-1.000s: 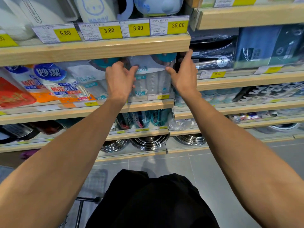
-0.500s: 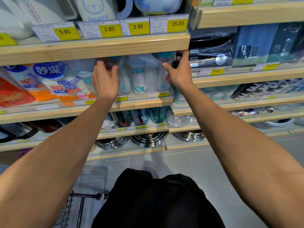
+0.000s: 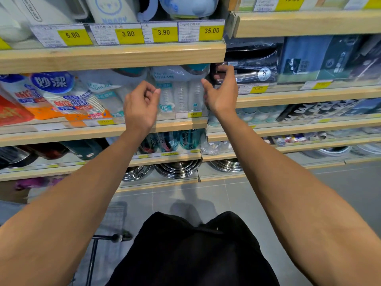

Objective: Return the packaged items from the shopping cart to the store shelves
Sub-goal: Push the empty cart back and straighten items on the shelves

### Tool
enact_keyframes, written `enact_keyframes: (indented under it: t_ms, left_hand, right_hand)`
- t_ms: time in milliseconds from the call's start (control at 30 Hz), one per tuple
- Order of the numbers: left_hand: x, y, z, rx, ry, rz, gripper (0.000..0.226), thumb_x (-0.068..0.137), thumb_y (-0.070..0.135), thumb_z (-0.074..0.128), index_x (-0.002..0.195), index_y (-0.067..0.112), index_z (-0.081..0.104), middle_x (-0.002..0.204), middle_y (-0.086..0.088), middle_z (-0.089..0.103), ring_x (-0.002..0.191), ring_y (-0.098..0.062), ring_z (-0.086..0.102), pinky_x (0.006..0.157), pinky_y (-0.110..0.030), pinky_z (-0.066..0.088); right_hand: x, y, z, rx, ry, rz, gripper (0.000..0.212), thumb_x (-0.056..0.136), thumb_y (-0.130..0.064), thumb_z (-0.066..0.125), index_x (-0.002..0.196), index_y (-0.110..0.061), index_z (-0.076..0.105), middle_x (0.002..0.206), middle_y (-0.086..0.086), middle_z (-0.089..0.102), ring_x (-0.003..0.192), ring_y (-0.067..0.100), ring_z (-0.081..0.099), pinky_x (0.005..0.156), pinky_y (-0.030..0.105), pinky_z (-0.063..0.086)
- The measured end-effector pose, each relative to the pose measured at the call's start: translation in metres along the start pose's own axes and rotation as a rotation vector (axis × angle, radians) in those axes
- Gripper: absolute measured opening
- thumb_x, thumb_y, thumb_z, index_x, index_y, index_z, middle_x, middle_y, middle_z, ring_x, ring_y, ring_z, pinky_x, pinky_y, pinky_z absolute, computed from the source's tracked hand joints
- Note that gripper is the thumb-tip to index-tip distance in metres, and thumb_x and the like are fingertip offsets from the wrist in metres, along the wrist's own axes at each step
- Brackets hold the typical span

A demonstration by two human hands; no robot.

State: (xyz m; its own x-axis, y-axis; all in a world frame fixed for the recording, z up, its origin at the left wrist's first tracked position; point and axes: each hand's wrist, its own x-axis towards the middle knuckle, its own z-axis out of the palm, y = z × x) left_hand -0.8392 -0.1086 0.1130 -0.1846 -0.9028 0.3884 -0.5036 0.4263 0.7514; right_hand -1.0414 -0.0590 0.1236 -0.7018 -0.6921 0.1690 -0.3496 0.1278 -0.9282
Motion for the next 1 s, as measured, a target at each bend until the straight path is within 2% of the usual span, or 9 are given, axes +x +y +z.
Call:
enact_keyframes:
  t_ms: [167, 300, 400, 467, 567, 733, 800, 900, 1000]
  left_hand:
    - [-0.005, 0.065, 0.063, -0.027, -0.11, 0.072, 0.025, 0.094, 0.04, 0.054, 0.079, 0.02, 0.059, 0.062, 0.004, 0.053, 0.057, -0.013, 0.045, 0.059, -0.038, 0.047]
    - [-0.013, 0.142, 0.139, -0.097, -0.147, 0.136, 0.02, 0.092, 0.035, 0.059, 0.082, 0.018, 0.063, 0.067, 0.002, 0.061, 0.062, -0.015, 0.054, 0.06, -0.036, 0.05]
    - [-0.018, 0.194, 0.209, -0.16, -0.247, 0.132, 0.01, 0.087, 0.024, 0.065, 0.093, 0.016, 0.064, 0.082, -0.001, 0.066, 0.074, -0.017, 0.062, 0.071, -0.038, 0.055]
    - [-0.015, 0.222, 0.249, -0.158, -0.284, 0.106, 0.019, 0.084, 0.018, 0.068, 0.102, 0.015, 0.062, 0.091, -0.002, 0.065, 0.079, -0.018, 0.062, 0.079, -0.041, 0.056]
    - [-0.006, 0.259, 0.296, -0.089, -0.301, 0.013, 0.031, 0.085, 0.019, 0.071, 0.114, 0.013, 0.059, 0.109, -0.006, 0.065, 0.091, -0.018, 0.06, 0.091, -0.039, 0.052]
    - [0.002, 0.29, 0.337, 0.262, -0.47, -0.066, 0.035, 0.091, 0.037, 0.062, 0.12, 0.018, 0.057, 0.118, -0.005, 0.064, 0.11, -0.025, 0.06, 0.096, -0.039, 0.047]
    - [0.001, 0.294, 0.344, 0.304, -0.421, -0.087, 0.038, 0.091, 0.039, 0.062, 0.122, 0.018, 0.057, 0.124, -0.008, 0.06, 0.114, -0.028, 0.058, 0.099, -0.039, 0.046]
    - [0.004, 0.303, 0.343, 0.29, -0.149, -0.163, 0.043, 0.093, 0.032, 0.063, 0.128, 0.008, 0.054, 0.128, -0.017, 0.051, 0.117, -0.032, 0.053, 0.101, -0.037, 0.04]
    - [0.018, 0.314, 0.337, 0.316, -0.072, -0.225, 0.025, 0.094, 0.024, 0.058, 0.096, -0.001, 0.058, 0.107, -0.023, 0.057, 0.107, -0.038, 0.056, 0.086, -0.04, 0.043]
  right_hand:
    - [0.014, 0.011, -0.048, 0.012, 0.1, -0.066, 0.025, 0.081, -0.029, 0.075, 0.095, -0.029, 0.054, 0.079, -0.01, 0.063, 0.068, 0.022, 0.068, 0.067, 0.046, 0.057]
    - [0.044, 0.036, -0.121, -0.025, 0.22, -0.065, 0.015, 0.082, -0.025, 0.075, 0.088, -0.02, 0.062, 0.07, -0.011, 0.062, 0.067, 0.011, 0.063, 0.071, 0.037, 0.055]
    - [0.081, 0.066, -0.194, -0.079, 0.267, -0.021, 0.017, 0.082, -0.013, 0.074, 0.086, -0.021, 0.059, 0.072, -0.01, 0.062, 0.069, 0.01, 0.062, 0.076, 0.035, 0.056]
    - [0.107, 0.083, -0.243, -0.171, 0.269, 0.023, 0.016, 0.083, -0.013, 0.072, 0.088, -0.022, 0.06, 0.083, -0.006, 0.068, 0.08, 0.014, 0.065, 0.079, 0.033, 0.053]
    - [0.145, 0.108, -0.308, -0.388, 0.161, 0.106, 0.013, 0.09, -0.021, 0.066, 0.103, -0.021, 0.069, 0.104, -0.002, 0.073, 0.098, 0.019, 0.067, 0.079, 0.026, 0.046]
    - [0.183, 0.133, -0.349, -0.622, -0.105, -0.021, 0.026, 0.096, -0.028, 0.057, 0.115, -0.019, 0.072, 0.112, 0.009, 0.073, 0.111, 0.029, 0.063, 0.093, 0.036, 0.049]
    - [0.184, 0.138, -0.355, -0.712, -0.151, -0.114, 0.027, 0.098, -0.027, 0.053, 0.113, -0.015, 0.072, 0.11, 0.014, 0.072, 0.113, 0.034, 0.058, 0.093, 0.04, 0.048]
    - [0.192, 0.143, -0.361, -0.686, -0.081, -0.171, 0.029, 0.097, -0.026, 0.056, 0.116, -0.008, 0.069, 0.112, 0.016, 0.071, 0.111, 0.034, 0.061, 0.094, 0.043, 0.051]
    - [0.204, 0.146, -0.364, -0.582, -0.024, -0.131, 0.032, 0.098, -0.021, 0.057, 0.122, -0.001, 0.062, 0.114, 0.018, 0.069, 0.11, 0.034, 0.063, 0.086, 0.037, 0.049]
